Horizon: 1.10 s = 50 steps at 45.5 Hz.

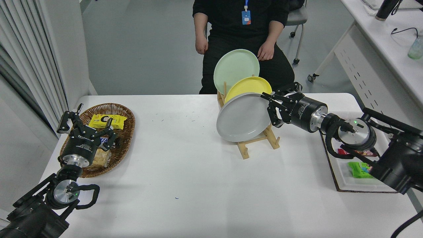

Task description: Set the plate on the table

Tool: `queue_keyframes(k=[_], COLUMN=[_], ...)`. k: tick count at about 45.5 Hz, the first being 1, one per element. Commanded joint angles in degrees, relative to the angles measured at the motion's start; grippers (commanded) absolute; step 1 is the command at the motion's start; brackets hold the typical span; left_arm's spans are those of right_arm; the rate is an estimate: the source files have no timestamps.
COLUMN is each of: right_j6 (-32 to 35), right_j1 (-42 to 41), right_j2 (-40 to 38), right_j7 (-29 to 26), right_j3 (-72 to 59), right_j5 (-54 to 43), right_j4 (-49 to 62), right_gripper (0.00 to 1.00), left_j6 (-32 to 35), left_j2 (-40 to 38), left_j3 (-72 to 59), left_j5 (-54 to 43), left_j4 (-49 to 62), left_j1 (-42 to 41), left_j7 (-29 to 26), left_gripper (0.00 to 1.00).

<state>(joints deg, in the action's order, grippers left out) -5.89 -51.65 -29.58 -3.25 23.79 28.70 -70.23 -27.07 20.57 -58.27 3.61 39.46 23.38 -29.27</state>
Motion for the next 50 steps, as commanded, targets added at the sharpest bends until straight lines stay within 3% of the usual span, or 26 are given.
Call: queue_keyframes(k=[1, 26, 35, 50], right_j6=[-5.0, -8.3, -10.0, -9.7], right_j1=[0.1, -3.6, -9.0, -2.7], right_j2=[0.9, 4.1, 7.2, 7.3], right_j7=[0.0, 0.8, 0.9, 0.9], right_j3=[-0.4, -5.4, -12.8, -6.2], right_j5=[3.8, 7.3, 6.5, 4.5], right_j4=[-3.4, -3.5, -3.3, -2.7], right_gripper=[0.00, 0.00, 0.00, 0.00], left_j6=[0.0, 0.0, 0.0, 0.0], left_j2=[0.0, 0.0, 0.0, 0.0], left_j3=[0.0, 0.0, 0.0, 0.0], left_j5=[0.0, 0.0, 0.0, 0.0], left_j4=[0.0, 0.0, 0.0, 0.0], left_j1=[0.0, 0.0, 0.0, 0.0], left_j7=[0.0, 0.0, 0.0, 0.0], left_gripper=[0.98, 0.98, 0.98, 0.98])
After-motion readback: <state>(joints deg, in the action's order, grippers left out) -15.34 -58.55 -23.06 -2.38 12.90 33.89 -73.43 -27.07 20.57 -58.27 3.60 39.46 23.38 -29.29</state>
